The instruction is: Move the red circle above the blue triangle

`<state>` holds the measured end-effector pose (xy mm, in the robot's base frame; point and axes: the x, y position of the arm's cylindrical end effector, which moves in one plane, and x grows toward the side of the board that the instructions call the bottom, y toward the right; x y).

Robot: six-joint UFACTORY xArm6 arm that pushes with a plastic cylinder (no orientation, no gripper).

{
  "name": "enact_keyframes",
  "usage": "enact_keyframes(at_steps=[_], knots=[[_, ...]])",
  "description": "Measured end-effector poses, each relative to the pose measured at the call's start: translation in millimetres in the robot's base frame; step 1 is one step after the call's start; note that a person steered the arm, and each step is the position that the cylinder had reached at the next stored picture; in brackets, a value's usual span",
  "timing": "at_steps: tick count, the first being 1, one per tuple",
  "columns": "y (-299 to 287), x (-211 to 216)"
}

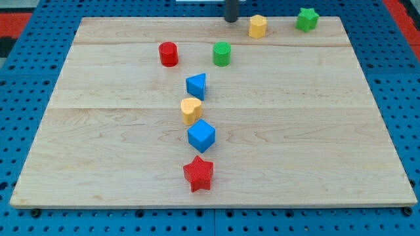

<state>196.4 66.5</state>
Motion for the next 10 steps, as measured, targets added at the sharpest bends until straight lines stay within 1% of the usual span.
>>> enact_keyframes(at_steps=[1,2,4,6,7,8,9,10], knots=[[32,16],[35,35],[-91,43],[-228,99],[-238,119],[-201,133],[-217,120],[-205,92]])
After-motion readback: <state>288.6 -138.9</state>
